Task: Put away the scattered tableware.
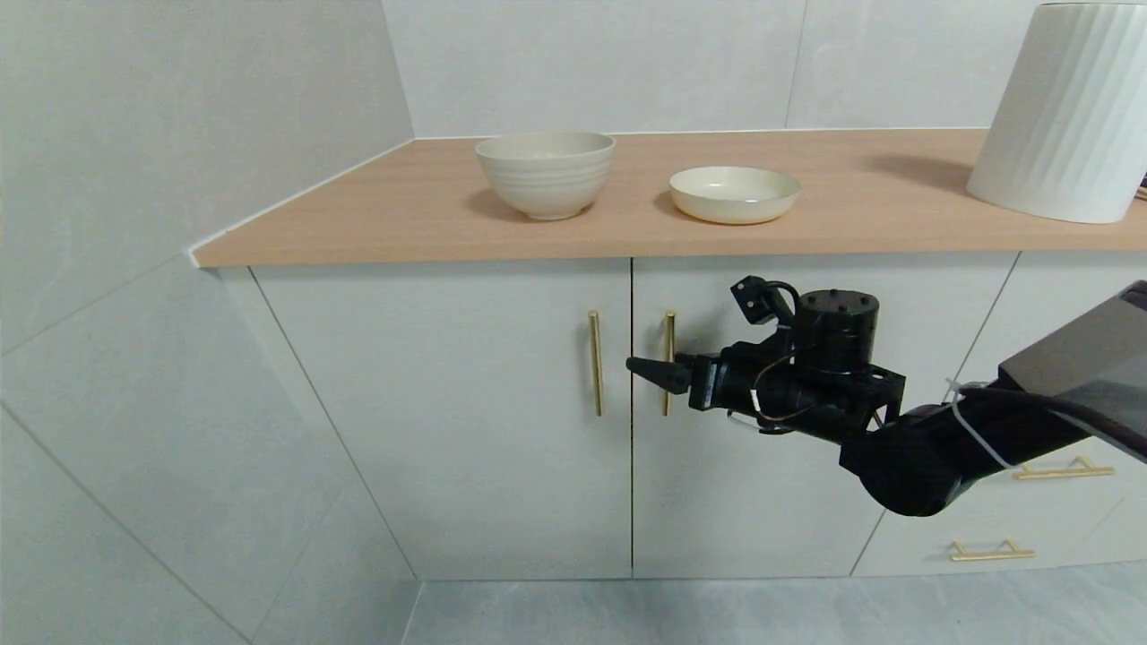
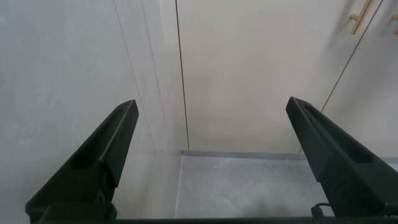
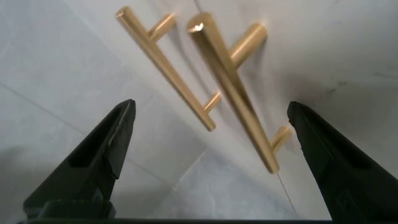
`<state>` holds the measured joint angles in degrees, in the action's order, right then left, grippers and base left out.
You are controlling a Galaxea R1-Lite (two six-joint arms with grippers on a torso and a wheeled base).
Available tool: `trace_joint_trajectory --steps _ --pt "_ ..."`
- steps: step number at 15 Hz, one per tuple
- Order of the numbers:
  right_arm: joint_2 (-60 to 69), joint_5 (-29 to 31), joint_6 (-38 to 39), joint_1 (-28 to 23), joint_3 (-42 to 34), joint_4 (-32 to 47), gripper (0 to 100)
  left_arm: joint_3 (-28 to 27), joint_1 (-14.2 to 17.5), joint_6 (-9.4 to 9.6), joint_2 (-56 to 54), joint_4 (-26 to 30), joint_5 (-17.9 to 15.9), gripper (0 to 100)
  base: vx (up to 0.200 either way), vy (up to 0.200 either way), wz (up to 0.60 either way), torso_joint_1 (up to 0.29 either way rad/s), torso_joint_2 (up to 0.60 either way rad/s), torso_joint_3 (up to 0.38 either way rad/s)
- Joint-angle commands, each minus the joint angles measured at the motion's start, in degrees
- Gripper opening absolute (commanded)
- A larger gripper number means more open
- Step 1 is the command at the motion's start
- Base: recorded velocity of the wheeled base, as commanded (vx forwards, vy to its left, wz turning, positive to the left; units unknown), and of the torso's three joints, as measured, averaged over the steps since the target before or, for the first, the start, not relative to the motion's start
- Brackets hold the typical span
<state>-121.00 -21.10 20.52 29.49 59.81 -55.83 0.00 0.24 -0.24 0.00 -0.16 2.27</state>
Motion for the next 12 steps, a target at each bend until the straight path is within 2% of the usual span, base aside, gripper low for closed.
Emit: trace_joint_trajectory --steps 1,8,12 --pt "-1.4 -0.1 0.2 0.3 0.1 -0.2 100 0.0 0.0 -0.02 0.0 0.0 0.0 100 0.0 0.0 0.0 0.0 0.0 0.0" --pt "-1.3 -0.1 2.1 3.2 -0.4 -0.4 100 0.0 0.0 -0.02 0.0 0.0 0.0 100 0.0 0.0 0.0 0.0 0.0 0.0" --pt "1.6 -0.3 2.6 5.6 -4.3 -0.9 100 0.0 0.0 -0.02 0.0 0.0 0.0 100 0.0 0.0 0.0 0.0 0.0 0.0"
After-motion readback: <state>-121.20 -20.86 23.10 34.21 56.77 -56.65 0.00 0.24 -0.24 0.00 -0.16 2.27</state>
